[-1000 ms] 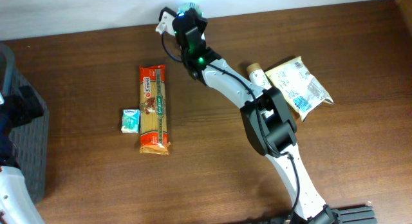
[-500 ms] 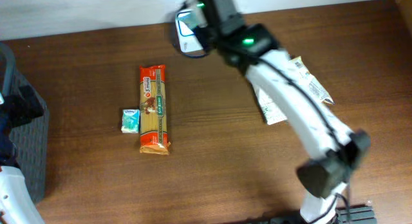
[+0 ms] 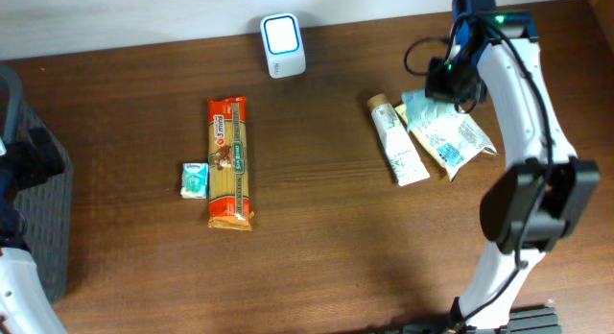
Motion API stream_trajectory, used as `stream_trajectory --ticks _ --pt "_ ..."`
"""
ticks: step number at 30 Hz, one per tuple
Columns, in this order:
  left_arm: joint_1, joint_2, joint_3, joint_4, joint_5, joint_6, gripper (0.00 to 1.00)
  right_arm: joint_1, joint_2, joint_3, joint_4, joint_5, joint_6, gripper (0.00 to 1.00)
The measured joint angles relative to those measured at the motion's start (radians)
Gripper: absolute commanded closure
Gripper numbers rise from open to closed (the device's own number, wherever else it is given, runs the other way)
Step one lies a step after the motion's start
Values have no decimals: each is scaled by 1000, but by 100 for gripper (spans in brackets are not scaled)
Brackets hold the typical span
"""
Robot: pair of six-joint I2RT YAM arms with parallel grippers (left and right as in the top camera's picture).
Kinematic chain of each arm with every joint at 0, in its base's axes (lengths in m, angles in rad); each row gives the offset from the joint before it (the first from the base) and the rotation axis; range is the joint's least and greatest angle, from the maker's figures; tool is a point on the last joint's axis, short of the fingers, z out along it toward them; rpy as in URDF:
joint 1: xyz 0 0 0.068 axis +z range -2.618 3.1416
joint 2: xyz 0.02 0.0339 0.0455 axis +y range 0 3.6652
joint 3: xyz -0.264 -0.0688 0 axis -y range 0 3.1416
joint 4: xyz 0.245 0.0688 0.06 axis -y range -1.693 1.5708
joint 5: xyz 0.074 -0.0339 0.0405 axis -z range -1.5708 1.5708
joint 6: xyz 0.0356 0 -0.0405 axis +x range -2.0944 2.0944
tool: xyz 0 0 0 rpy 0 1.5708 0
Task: Scan the item barcode
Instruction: 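Carry the green wipes pack right and drop it on the white bag, then reach the right gripper to the orange spaghetti pack and grasp it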
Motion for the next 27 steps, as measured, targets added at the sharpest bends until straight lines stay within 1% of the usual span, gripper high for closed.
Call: stream_trajectory --ticks 2,4,5,7,10,13,16,17,18,19,20,23,24,27 --pt "0 0 0 0 0 0 1 -13 50 -39 -3 -4 0 62" --pt "0 0 0 0 0 0 1 -22 79 -63 -8 -2 -4 49" --pt "0 0 0 0 0 0 1 -26 85 -68 -17 1 -8 45" --pt "0 0 0 0 0 0 1 -32 84 -62 -31 10 -21 41" --pt "0 0 0 -1 0 0 1 -48 85 3 -110 19 -34 37" --pt "0 0 0 1 0 0 1 -51 83 132 -173 16 -44 38" --pt "0 0 0 0 0 0 1 -37 82 168 -153 -87 -48 39" --pt "0 0 0 0 0 0 1 -17 83 166 -126 -149 -48 36" --pt "0 0 0 0 0 0 1 5 83 161 -93 -195 -49 30" --pt "0 0 0 0 0 0 1 31 82 152 -50 -235 -50 18" --pt "0 0 0 0 0 0 1 71 82 135 15 -278 -49 2" --pt "0 0 0 -1 0 0 1 208 91 72 167 -374 -43 1" --pt "0 0 0 0 0 0 1 295 111 50 238 -417 -40 1" --pt "0 0 0 0 0 0 1 441 161 36 351 -461 -27 1"
